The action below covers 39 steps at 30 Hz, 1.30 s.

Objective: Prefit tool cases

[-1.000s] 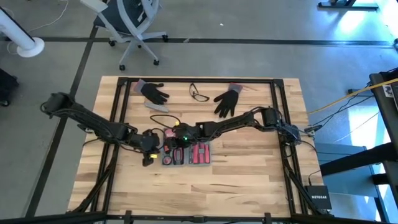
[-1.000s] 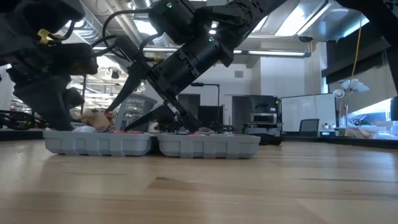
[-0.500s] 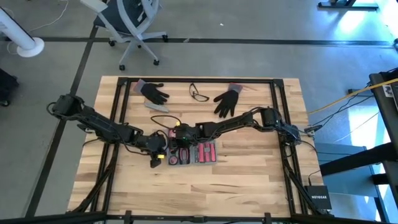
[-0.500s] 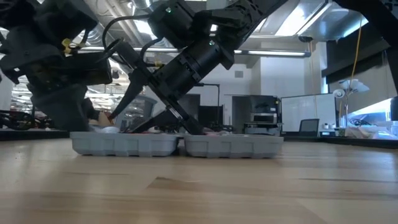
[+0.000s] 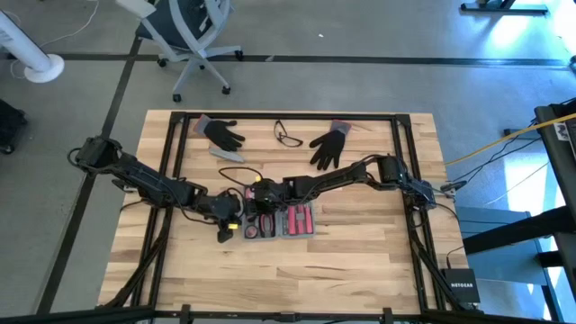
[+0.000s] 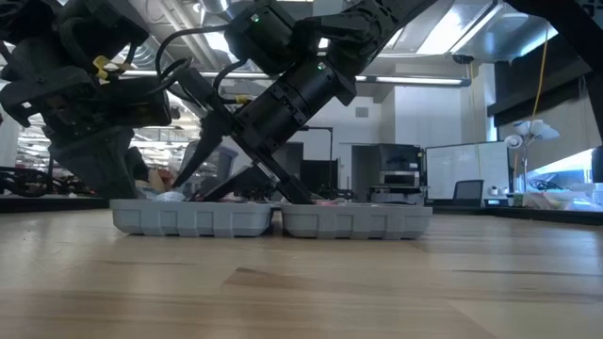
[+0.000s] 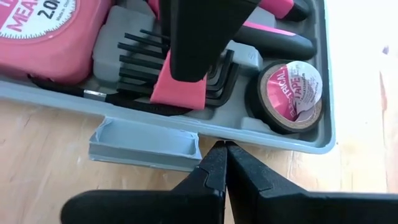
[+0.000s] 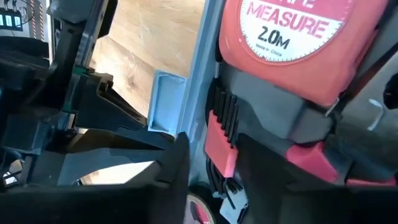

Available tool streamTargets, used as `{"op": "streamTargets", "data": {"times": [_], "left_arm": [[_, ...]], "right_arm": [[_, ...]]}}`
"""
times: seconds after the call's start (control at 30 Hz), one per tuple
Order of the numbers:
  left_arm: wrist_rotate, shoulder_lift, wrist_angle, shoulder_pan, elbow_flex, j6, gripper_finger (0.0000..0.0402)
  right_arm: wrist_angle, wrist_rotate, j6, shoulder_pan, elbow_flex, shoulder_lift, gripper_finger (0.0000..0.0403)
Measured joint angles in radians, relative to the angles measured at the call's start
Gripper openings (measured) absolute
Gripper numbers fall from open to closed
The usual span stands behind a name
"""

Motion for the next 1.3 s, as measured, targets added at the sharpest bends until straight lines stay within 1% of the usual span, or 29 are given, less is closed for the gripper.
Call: {"op": "streamTargets", "data": {"times": [0.13, 0.17, 0.2, 0.3, 0.4, 0.5, 0.63, 0.8, 0.93, 1.07, 1.17, 1.3], "left_arm": [[0.002, 0.0, -0.002, 0.012, 0.0, 0.002, 0.0], [0.003, 0.0, -0.002, 0.015, 0.0, 0.002, 0.0], [0.003, 0.0, -0.002, 0.018, 0.0, 0.002, 0.0], [0.003, 0.0, -0.002, 0.02, 0.0, 0.002, 0.0], [0.003, -0.001, -0.003, 0.02, 0.0, -0.001, 0.0], [0.005, -0.028, -0.04, 0.02, 0.001, -0.021, 0.0], [0.002, -0.121, -0.13, 0.021, 0.003, -0.001, 0.0], [0.003, -0.294, -0.26, 0.021, 0.003, 0.083, 0.0], [0.003, -0.441, -0.358, 0.021, 0.004, 0.092, 0.0], [0.004, -0.56, -0.401, 0.021, 0.004, 0.113, 0.0], [0.004, -0.609, -0.399, 0.021, 0.004, 0.122, 0.0], [0.008, -0.633, -0.407, 0.021, 0.004, 0.074, 0.0]], "right_arm": [[0.0, 0.0, 0.001, -0.002, 0.0, -0.001, 0.0033], [0.0, 0.0, 0.0, -0.002, 0.0, -0.001, 0.0018], [0.001, -0.002, -0.001, -0.002, 0.0, -0.001, 0.0011], [0.0, -0.011, -0.002, -0.003, 0.0, -0.001, 0.0012], [0.001, -0.013, -0.003, -0.003, 0.0, 0.0, 0.0005], [0.005, -0.031, -0.004, -0.003, 0.0, -0.001, 0.0003], [-0.004, -0.08, -0.043, -0.008, 0.0, -0.016, 0.0002], [-0.045, -0.11, -0.126, -0.02, 0.0, -0.057, 0.0001], [-0.047, -0.127, -0.231, -0.042, 0.0, -0.092, 0.0001], [-0.029, -0.23, -0.394, -0.067, 0.017, -0.112, 0.0001], [-0.03, -0.311, -0.515, -0.075, 0.058, -0.112, 0.0], [-0.027, -0.399, -0.658, -0.074, 0.114, -0.112, 0.0]]}}
